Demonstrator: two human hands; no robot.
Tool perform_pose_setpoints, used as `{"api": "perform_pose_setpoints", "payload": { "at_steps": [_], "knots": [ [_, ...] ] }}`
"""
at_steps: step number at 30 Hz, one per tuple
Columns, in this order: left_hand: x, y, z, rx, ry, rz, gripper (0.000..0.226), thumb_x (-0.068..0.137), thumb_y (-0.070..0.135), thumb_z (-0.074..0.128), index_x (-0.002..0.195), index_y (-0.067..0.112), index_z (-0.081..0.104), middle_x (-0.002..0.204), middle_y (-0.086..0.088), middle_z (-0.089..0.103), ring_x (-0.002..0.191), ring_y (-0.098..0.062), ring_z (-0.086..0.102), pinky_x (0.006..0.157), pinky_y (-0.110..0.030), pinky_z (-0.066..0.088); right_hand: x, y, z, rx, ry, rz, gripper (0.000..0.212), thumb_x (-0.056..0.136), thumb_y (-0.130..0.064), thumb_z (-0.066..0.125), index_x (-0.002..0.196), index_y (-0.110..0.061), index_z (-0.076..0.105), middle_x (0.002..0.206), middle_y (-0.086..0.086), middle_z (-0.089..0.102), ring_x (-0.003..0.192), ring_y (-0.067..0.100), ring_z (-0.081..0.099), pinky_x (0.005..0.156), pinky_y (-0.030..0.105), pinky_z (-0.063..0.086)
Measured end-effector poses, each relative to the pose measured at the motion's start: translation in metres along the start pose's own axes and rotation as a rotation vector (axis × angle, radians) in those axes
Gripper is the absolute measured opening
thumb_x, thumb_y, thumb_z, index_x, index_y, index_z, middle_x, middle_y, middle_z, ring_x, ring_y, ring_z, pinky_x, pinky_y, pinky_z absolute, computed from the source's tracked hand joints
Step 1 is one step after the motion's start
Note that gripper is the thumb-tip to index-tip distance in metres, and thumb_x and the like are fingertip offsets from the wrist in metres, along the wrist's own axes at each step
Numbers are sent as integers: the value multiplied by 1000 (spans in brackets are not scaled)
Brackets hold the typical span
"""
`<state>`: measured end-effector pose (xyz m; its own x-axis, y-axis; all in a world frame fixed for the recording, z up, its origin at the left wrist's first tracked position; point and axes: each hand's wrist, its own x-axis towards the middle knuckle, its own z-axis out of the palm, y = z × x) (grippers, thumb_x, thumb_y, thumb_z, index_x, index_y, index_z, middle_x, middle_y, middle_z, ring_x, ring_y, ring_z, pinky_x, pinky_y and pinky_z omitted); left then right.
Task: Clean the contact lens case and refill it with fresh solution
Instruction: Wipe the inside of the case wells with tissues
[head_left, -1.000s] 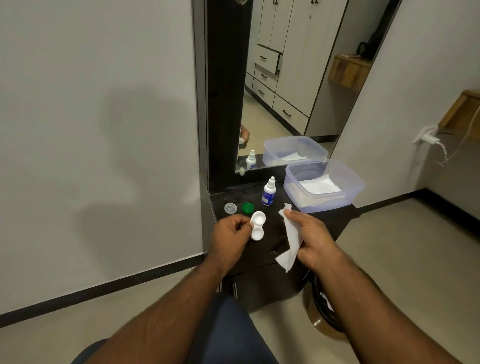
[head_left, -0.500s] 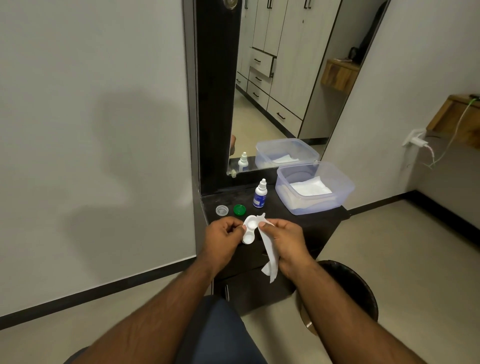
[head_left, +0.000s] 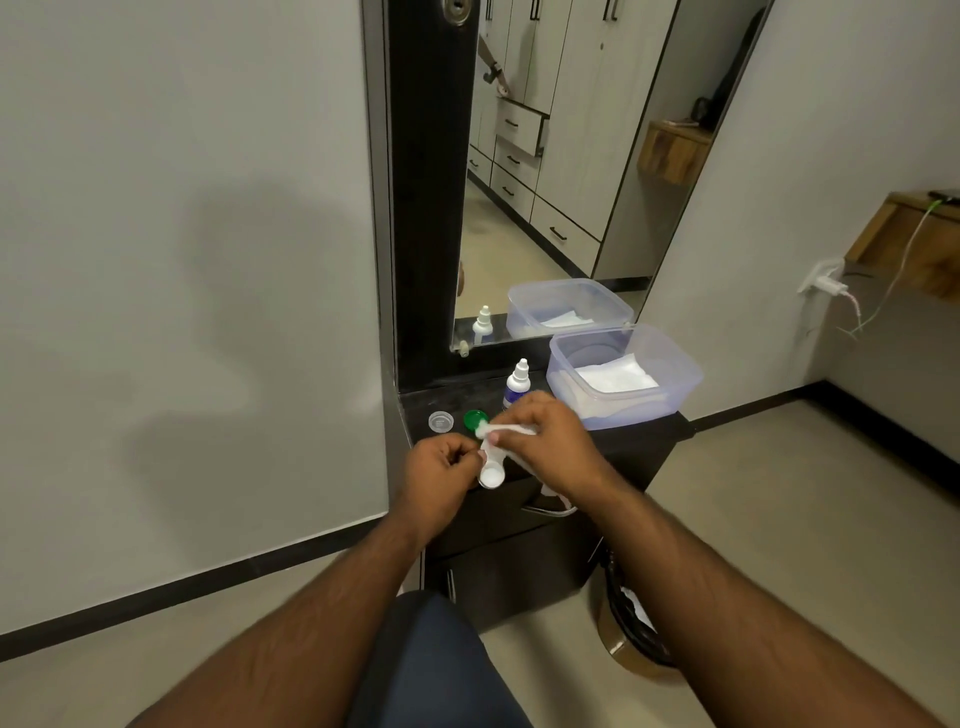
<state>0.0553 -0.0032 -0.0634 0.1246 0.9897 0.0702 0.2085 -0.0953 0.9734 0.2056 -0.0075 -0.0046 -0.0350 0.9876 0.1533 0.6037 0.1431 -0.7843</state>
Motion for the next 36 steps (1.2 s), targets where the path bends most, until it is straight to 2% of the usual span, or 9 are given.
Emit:
{"api": "perform_pose_setpoints", "payload": {
  "at_steps": [3, 8, 12, 17, 21, 24, 29, 33, 36],
  "knots": [
    [-1, 2, 1, 23, 12, -17, 11, 89, 11, 63, 87, 13, 73, 82, -2, 72, 79, -21, 68, 74, -34, 57, -6, 15, -8, 129, 160, 110, 15, 82, -21, 72, 96, -16, 75, 98, -3, 65, 89, 4, 59, 72, 15, 42],
    [-4, 9, 1, -20, -27, -9, 12, 90, 10, 62, 91, 15, 73, 86, -1, 72, 81, -17, 68, 72, -25, 56, -13, 25, -2, 334, 130, 295, 14, 81, -13, 71, 94, -14, 75, 90, -3, 72, 88, 13, 66, 76, 24, 49],
    [-4, 11, 1, -110, 6, -38, 13, 88, 12, 65, 96, 15, 76, 88, 0, 74, 81, -16, 69, 73, -29, 58, -17, 21, 7, 581, 143, 433, 15, 84, -12, 69, 98, -11, 73, 94, 7, 73, 92, 23, 67, 81, 35, 55],
    [-5, 16, -1, -166, -4, -99, 17, 90, 15, 64, 105, 15, 73, 72, -4, 69, 58, -8, 60, 57, -23, 54, -18, 16, 9, 866, 160, 491, 15, 86, -9, 66, 100, -11, 70, 96, 11, 73, 87, 25, 71, 74, 35, 58],
    [-2, 22, -11, -353, -49, -226, 20, 91, 3, 58, 100, 7, 74, 90, -13, 74, 73, -19, 67, 65, -26, 58, -20, 18, 14, 816, 140, 437, 14, 84, -11, 68, 97, -11, 73, 98, 11, 73, 95, 28, 68, 82, 38, 56],
    [-1, 24, -15, -399, -50, -298, 18, 90, 6, 57, 96, 4, 74, 93, -12, 75, 81, -22, 71, 70, -29, 59, -22, 19, 20, 780, 124, 410, 15, 83, -11, 69, 96, -9, 74, 97, 12, 74, 99, 31, 67, 90, 43, 54],
    [-1, 23, -9, -384, -17, -279, 14, 82, 5, 71, 96, 6, 73, 94, -10, 75, 90, -25, 72, 77, -33, 59, -24, 19, 21, 725, 184, 388, 13, 82, -12, 70, 94, -13, 74, 95, 6, 74, 93, 25, 68, 83, 39, 56],
    [6, 28, -7, -351, -50, -316, 36, 73, -3, 77, 104, 9, 63, 91, -11, 75, 87, -26, 73, 81, -43, 59, -21, 19, 15, 748, 219, 403, 13, 83, -11, 69, 95, -9, 73, 96, 8, 73, 92, 25, 67, 77, 38, 56],
    [5, 30, -6, -357, -89, -351, 32, 75, -2, 76, 105, 4, 66, 94, -14, 75, 90, -27, 72, 79, -38, 60, -19, 19, 15, 787, 207, 420, 16, 83, -10, 68, 99, -6, 71, 101, 15, 71, 92, 29, 67, 75, 38, 56]
  ]
}}
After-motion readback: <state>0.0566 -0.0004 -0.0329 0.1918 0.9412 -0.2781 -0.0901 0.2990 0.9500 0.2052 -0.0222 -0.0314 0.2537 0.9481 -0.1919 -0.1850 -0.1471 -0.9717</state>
